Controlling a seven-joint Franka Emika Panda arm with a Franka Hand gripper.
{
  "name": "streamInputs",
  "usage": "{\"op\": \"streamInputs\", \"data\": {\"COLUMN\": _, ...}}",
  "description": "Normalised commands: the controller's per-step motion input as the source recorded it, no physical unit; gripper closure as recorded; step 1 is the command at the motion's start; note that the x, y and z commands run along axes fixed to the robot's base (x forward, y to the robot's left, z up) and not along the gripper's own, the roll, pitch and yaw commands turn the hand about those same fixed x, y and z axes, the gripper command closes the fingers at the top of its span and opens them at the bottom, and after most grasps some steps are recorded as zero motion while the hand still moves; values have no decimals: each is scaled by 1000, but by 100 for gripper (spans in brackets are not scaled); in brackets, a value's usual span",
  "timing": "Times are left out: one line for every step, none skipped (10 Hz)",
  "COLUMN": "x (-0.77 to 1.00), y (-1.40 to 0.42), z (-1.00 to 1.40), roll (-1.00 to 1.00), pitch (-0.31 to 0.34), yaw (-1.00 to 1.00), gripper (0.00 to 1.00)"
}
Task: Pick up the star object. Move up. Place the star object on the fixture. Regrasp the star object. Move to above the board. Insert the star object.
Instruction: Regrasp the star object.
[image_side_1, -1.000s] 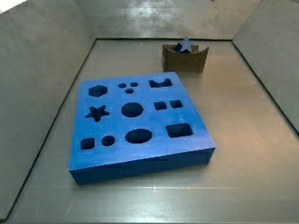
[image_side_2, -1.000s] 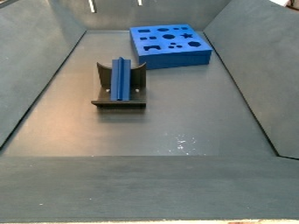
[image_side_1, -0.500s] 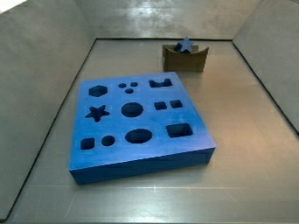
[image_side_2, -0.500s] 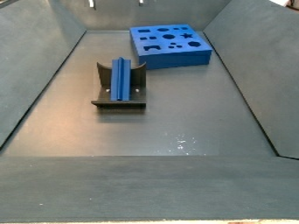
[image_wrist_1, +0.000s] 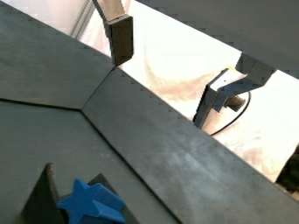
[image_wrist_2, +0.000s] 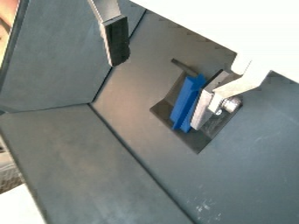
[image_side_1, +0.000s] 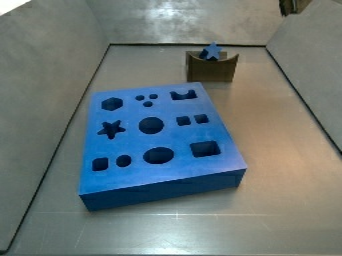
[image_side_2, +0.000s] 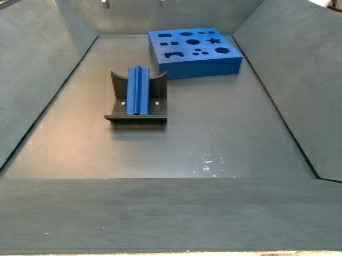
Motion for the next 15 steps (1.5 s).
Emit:
{"op": "streamInputs", "data": {"x": 92, "y": -34, "z": -10, "roll": 274, "pitch": 121, "yaw": 95, "gripper": 0}}
{"op": "streamInputs", "data": {"x": 84, "y": -34, "z": -10, "roll": 227, "pitch": 113, "yaw": 111, "gripper": 0}}
{"op": "streamInputs", "data": {"x": 33, "y": 72, "z": -1000, "roll": 230, "pitch": 101, "yaw": 83, "gripper": 0}}
{"op": "streamInputs", "data": {"x": 38, "y": 72, "z": -1000, "roll": 210, "pitch": 80, "yaw": 102, "gripper": 0}}
{"op": "streamInputs", "data": {"x": 46, "y": 63, "z": -1000, "roll": 181, "pitch": 55, "yaw": 121, "gripper": 0}}
{"op": "streamInputs", "data": {"x": 53, "y": 58, "z": -1000, "roll": 155, "pitch": 38, "yaw": 128, "gripper": 0}}
{"op": "streamInputs", "data": {"x": 66, "y": 54, "z": -1000, "roll": 106, "pitch": 10, "yaw": 128, "gripper": 0}}
{"op": "streamInputs", "data": {"x": 75, "y": 53, "z": -1000, "roll": 88, "pitch": -19, "yaw": 124, "gripper": 0}}
{"op": "streamInputs", "data": {"x": 85, "y": 48, "z": -1000, "roll": 74, "pitch": -53, "yaw": 109, "gripper": 0}}
{"op": "streamInputs", "data": {"x": 93, "y": 45, "z": -1000, "roll": 73, "pitch": -74, "yaw": 94, "gripper": 0}}
{"op": "streamInputs", "data": {"x": 104, "y": 38, "z": -1000, "roll": 77, "pitch": -88, "yaw": 67, "gripper": 0}}
{"op": "streamInputs", "data": {"x": 114, "y": 35, "z": -1000, "roll": 76, "pitch": -89, "yaw": 45, "gripper": 0}}
{"op": "streamInputs", "data": {"x": 118, "y": 25, "z": -971, "roll": 75, "pitch": -82, "yaw": 20, "gripper": 0}}
{"op": "streamInputs", "data": {"x": 112, "y": 20, "z": -880, "roll": 72, "pitch": -83, "yaw": 9, "gripper": 0}}
{"op": "streamInputs", "data": {"x": 89, "y": 14, "z": -698, "roll": 70, "pitch": -70, "yaw": -6, "gripper": 0}}
